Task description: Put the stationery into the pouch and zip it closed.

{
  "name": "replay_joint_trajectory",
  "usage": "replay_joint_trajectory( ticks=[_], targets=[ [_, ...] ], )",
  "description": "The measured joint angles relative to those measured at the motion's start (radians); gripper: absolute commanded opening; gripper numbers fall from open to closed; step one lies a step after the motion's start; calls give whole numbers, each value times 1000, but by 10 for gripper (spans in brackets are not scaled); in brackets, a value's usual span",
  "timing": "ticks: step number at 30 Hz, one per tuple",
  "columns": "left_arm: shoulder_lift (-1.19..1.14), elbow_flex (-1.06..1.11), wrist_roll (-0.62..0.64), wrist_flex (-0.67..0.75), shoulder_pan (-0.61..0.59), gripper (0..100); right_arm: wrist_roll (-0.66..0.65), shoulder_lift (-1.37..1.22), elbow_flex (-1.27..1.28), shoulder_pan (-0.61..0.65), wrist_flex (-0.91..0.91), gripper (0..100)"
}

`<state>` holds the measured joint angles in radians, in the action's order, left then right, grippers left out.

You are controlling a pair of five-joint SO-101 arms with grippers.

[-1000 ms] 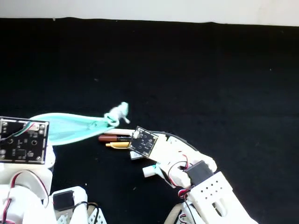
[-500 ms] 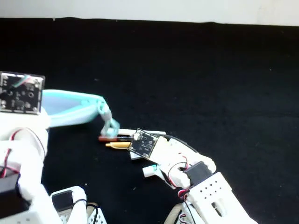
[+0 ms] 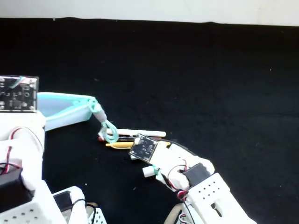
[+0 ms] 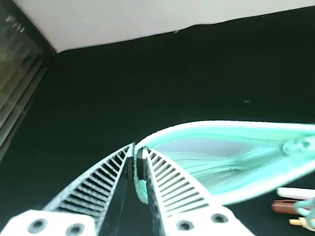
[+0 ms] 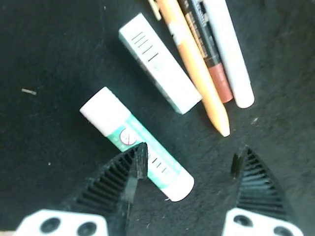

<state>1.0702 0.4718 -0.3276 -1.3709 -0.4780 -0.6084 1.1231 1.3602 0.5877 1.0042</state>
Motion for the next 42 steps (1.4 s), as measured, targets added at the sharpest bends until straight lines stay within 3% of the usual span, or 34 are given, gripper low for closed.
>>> replay_joint_trajectory(
  ticks=[4,8,24,29,33,42],
  targets=[
    [0,5,0,-2,-37,6,72,0,8,0,0,397],
    [0,6,2,-3,-80,6,63,0,29,2,-5,397],
    [0,9,3,-32,-118,6,-298,2,78,241,-12,391],
    [0,8,3,-43,-120,6,-328,11,203,292,-92,245],
    [0,8,3,-55,-127,6,-311,3,190,296,-101,0],
    [0,8,3,-57,-127,6,-25,6,-140,235,-17,8]
  ],
)
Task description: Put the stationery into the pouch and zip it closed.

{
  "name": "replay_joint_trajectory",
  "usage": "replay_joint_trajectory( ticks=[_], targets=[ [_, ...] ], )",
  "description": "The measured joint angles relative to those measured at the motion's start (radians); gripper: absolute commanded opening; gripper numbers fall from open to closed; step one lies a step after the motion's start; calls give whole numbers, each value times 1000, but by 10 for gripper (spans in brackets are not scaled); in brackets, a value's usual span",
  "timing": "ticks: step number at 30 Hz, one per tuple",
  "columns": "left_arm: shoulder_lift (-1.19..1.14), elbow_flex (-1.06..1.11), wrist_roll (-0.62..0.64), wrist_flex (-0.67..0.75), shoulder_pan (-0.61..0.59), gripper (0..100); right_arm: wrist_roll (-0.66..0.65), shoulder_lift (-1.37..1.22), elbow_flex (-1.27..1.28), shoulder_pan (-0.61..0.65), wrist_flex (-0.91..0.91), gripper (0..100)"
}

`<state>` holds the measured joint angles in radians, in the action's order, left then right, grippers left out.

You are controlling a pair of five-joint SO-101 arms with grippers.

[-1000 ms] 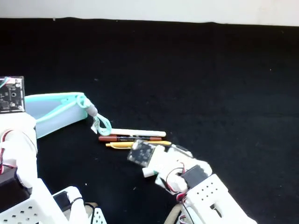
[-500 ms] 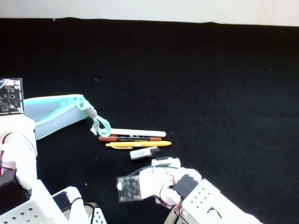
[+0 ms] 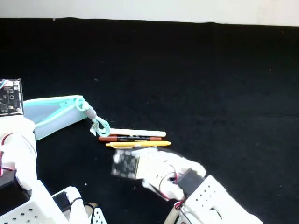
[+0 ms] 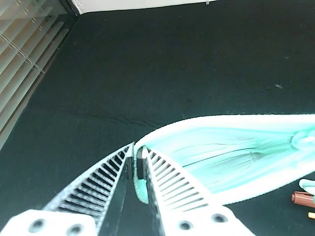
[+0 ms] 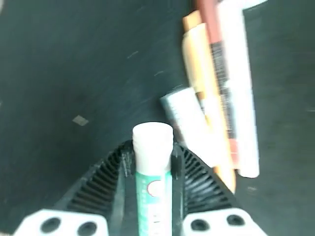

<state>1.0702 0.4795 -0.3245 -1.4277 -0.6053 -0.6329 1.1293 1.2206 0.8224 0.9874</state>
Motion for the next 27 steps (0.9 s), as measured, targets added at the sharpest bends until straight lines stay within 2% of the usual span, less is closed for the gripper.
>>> replay_joint_trajectory(
  ticks=[4,8,11,14,19,23,27],
  targets=[
    [0,0,0,0,0,6,155,0,-209,-31,9,8],
    [0,0,0,0,0,6,394,0,-439,-66,0,8],
    [0,0,0,0,0,6,586,-2,-601,-98,-86,8],
    [0,0,0,0,0,6,720,-52,-747,-109,-219,8],
    [0,0,0,0,0,6,779,-282,-941,-52,-354,7],
    [0,0,0,0,0,6,784,-514,-1073,87,-368,7],
    [0,0,0,0,0,6,784,-615,-1148,230,-368,7]
  ],
)
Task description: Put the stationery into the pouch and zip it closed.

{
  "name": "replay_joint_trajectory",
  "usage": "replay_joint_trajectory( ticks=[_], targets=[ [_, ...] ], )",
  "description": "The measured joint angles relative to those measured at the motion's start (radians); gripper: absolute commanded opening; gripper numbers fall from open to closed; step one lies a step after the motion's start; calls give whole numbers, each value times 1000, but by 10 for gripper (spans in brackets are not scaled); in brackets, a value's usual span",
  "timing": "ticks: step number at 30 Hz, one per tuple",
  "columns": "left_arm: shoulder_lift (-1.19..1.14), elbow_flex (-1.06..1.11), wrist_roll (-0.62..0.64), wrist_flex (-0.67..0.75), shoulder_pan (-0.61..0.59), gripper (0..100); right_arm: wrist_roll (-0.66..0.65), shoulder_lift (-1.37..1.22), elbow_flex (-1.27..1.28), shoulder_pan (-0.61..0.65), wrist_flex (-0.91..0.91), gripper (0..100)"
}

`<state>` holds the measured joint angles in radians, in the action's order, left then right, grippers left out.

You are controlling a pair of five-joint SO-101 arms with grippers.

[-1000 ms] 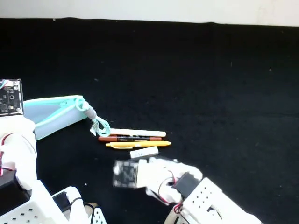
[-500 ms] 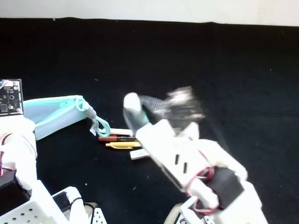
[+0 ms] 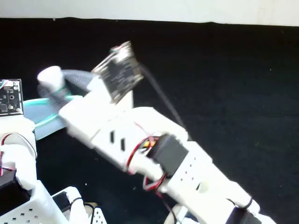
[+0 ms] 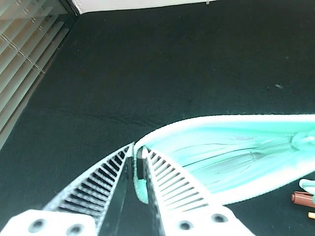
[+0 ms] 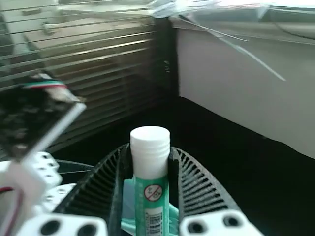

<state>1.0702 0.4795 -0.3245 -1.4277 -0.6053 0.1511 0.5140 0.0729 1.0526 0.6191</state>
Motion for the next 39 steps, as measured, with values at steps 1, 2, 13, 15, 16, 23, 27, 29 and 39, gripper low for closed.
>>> replay_joint_trajectory(
  ticks=[1,2,13,15,16,23,27,29,39],
  targets=[
    [0,0,0,0,0,6,0,-11,-15,26,0,7],
    [0,0,0,0,0,6,0,-26,-31,44,-3,7],
    [0,0,3,0,-2,6,0,-290,-252,64,-3,7],
    [-2,0,3,0,-2,6,3,-330,-267,64,-5,7],
    [-2,0,3,0,-2,6,3,-344,-275,64,-6,7],
    [-2,-2,3,0,-3,6,3,-402,-290,51,-12,7],
    [0,0,-2,0,0,6,3,-437,-275,0,-12,7],
    [0,0,-2,0,2,6,5,-430,-264,-23,-12,7],
    [0,0,-2,0,0,6,5,-428,-250,-55,-14,9]
  ],
)
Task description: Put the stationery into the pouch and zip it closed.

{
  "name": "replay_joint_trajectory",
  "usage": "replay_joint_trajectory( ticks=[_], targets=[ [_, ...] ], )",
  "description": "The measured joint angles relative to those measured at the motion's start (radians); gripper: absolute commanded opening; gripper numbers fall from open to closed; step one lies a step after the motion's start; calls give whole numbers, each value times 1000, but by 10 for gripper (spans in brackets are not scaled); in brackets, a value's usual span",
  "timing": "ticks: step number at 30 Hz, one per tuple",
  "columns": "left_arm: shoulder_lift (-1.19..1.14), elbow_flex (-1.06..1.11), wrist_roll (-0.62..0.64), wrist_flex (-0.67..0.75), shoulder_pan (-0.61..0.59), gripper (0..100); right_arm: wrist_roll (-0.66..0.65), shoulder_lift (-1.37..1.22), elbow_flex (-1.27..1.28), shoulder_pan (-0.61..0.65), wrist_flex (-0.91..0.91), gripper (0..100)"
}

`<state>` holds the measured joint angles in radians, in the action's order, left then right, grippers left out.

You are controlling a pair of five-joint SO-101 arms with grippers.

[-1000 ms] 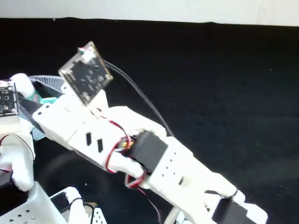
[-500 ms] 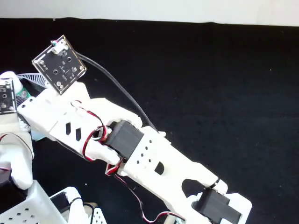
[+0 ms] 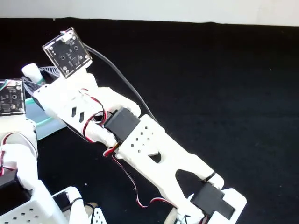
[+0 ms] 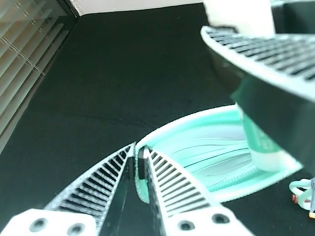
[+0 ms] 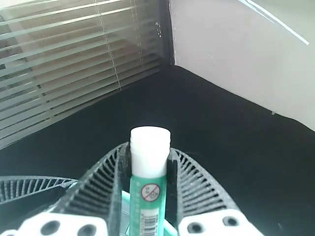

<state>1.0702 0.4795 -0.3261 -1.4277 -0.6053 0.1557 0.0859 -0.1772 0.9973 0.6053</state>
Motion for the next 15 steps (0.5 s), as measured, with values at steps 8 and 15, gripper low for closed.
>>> replay_joint_trajectory(
  ticks=[8,15],
  targets=[
    [0,0,2,-2,0,6,0,0,0,77,48,296],
    [0,0,-2,-6,0,6,0,0,0,114,103,310]
  ],
)
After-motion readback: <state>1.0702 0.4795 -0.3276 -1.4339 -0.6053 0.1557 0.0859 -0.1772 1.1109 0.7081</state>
